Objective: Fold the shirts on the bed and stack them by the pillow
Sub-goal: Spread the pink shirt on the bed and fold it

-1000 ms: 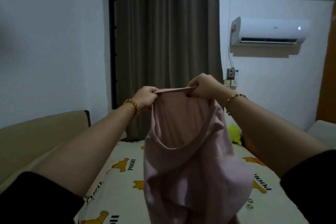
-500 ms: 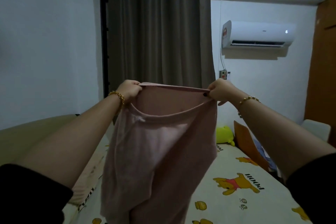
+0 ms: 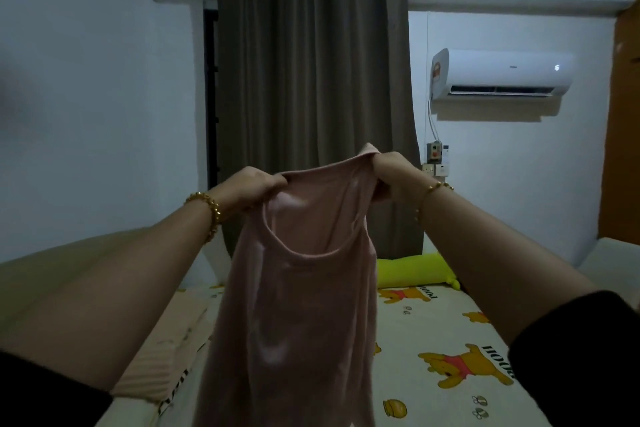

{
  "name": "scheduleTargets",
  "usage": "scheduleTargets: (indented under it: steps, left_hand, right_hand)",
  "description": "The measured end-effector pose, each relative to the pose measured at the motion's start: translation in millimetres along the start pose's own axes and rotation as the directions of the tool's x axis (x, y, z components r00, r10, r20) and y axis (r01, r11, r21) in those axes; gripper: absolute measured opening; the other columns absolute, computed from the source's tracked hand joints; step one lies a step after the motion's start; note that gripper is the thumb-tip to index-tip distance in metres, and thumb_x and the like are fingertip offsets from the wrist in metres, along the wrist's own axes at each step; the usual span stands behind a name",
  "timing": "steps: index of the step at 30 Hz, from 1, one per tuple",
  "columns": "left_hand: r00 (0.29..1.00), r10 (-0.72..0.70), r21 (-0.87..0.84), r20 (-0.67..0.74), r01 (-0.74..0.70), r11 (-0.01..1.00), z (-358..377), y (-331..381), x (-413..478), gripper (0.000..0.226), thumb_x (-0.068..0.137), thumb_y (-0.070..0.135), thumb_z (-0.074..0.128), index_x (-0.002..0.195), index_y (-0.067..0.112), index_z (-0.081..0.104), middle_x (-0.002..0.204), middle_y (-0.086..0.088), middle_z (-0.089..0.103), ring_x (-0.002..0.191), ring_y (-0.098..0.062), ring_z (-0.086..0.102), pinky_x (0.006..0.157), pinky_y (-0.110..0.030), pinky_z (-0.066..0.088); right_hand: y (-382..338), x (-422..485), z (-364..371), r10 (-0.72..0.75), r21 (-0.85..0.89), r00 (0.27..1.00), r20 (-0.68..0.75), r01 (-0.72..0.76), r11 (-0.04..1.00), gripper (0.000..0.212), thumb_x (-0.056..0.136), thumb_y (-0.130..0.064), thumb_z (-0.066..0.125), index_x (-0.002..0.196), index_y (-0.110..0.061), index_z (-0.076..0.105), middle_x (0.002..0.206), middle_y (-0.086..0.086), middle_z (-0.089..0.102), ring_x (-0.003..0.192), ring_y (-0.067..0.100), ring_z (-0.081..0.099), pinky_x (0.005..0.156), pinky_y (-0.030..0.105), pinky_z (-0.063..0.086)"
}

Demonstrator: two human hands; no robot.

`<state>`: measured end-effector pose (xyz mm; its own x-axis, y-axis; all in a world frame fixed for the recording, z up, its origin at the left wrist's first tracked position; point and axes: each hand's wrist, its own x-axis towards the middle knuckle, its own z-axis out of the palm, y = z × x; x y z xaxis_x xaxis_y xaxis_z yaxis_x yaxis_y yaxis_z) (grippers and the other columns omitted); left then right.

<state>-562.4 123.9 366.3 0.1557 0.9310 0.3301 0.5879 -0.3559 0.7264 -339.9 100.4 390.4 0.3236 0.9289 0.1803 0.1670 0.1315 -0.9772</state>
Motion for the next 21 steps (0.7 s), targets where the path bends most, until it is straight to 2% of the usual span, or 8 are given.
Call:
scheduleTargets:
  steps: [3, 5, 7, 8, 11, 14, 19, 21]
  left_hand:
    - [0.977, 0.104, 0.009, 0.188, -0.108, 0.994, 13, 3, -3, 0.025, 0.089, 0.028, 0.061, 0.109, 0.012, 0.062, 0.099, -0.007, 0.062, 0.084, -0.016, 0.061, 0.069, -0.029, 0.052]
    - [0.955, 0.145, -0.077, 0.259, -0.129, 0.989, 22, 7, -3, 0.055, 0.082, 0.026, 0.070, 0.131, 0.018, 0.045, 0.119, -0.003, 0.055, 0.107, -0.018, 0.057, 0.084, -0.035, 0.054]
    - [0.942, 0.174, -0.174, 0.287, -0.127, 0.977, 31, 14, -5, 0.070, 0.076, 0.028, 0.075, 0.135, 0.024, 0.038, 0.123, 0.000, 0.052, 0.113, -0.019, 0.054, 0.095, -0.038, 0.048]
    - [0.940, 0.185, -0.219, 0.286, -0.124, 0.968, 34, 18, -6, 0.061, 0.076, 0.027, 0.075, 0.129, 0.024, 0.044, 0.119, 0.000, 0.055, 0.111, -0.018, 0.055, 0.096, -0.036, 0.047]
    - [0.963, 0.201, -0.229, 0.178, -0.158, 0.961, 41, 27, -4, 0.024, 0.085, 0.022, 0.068, 0.106, 0.014, 0.060, 0.100, -0.002, 0.063, 0.094, -0.017, 0.061, 0.081, -0.023, 0.051]
    - [0.982, 0.180, -0.119, -0.063, -0.187, 0.975, 39, 29, 9, 0.015, 0.090, 0.014, 0.050, 0.090, 0.009, 0.064, 0.081, -0.005, 0.061, 0.081, -0.023, 0.058, 0.063, -0.027, 0.047]
    - [0.931, 0.236, -0.101, -0.279, -0.273, 0.957, 23, 29, 21, 0.043, 0.086, 0.003, 0.036, 0.111, 0.011, 0.070, 0.111, -0.006, 0.067, 0.106, -0.021, 0.058, 0.097, -0.033, 0.047]
    - [0.932, 0.238, -0.060, -0.274, -0.263, 0.963, 18, 25, 26, 0.044, 0.084, 0.007, 0.034, 0.110, 0.010, 0.070, 0.110, -0.005, 0.066, 0.106, -0.021, 0.059, 0.097, -0.034, 0.047]
  right_hand:
    - [-8, -2, 15, -0.116, -0.082, 0.993, 0.023, 0.118, 0.990, 0.041, 0.097, -0.045, 0.044, 0.088, -0.007, 0.056, 0.068, 0.005, 0.056, 0.059, 0.017, 0.054, 0.050, 0.026, 0.045]
    - [-14, -6, 22, -0.199, -0.140, 0.969, 0.145, 0.219, 0.966, 0.041, 0.094, -0.047, 0.051, 0.087, -0.007, 0.059, 0.073, 0.004, 0.061, 0.062, 0.014, 0.058, 0.053, 0.022, 0.050]
    - [-20, -8, 27, -0.265, -0.217, 0.919, 0.292, 0.333, 0.917, 0.036, 0.091, -0.043, 0.058, 0.090, -0.008, 0.067, 0.078, 0.005, 0.067, 0.064, 0.012, 0.064, 0.054, 0.020, 0.052]
    - [-22, -11, 28, -0.306, -0.240, 0.890, 0.338, 0.396, 0.886, 0.030, 0.090, -0.040, 0.060, 0.093, -0.011, 0.069, 0.077, 0.002, 0.068, 0.064, 0.009, 0.064, 0.052, 0.018, 0.051]
    - [-20, -9, 23, -0.458, -0.301, 0.821, 0.341, 0.557, 0.774, 0.014, 0.090, -0.027, 0.061, 0.084, -0.017, 0.067, 0.074, -0.004, 0.062, 0.065, 0.003, 0.057, 0.052, 0.013, 0.046]
    - [-8, -1, 4, -0.480, -0.418, 0.792, 0.378, 0.608, 0.675, 0.024, 0.080, -0.027, 0.073, 0.095, -0.009, 0.070, 0.086, 0.000, 0.067, 0.080, 0.010, 0.062, 0.074, 0.025, 0.053]
    - [37, 10, -25, -0.291, -0.823, 0.889, 0.353, 0.443, 0.356, 0.026, 0.083, -0.028, 0.068, 0.100, -0.008, 0.068, 0.095, 0.007, 0.064, 0.090, 0.025, 0.060, 0.073, 0.028, 0.045]
    - [55, 17, -34, -0.226, -0.871, 0.935, 0.275, 0.341, 0.353, 0.025, 0.086, -0.030, 0.065, 0.097, -0.007, 0.068, 0.094, 0.007, 0.065, 0.082, 0.022, 0.062, 0.066, 0.027, 0.049]
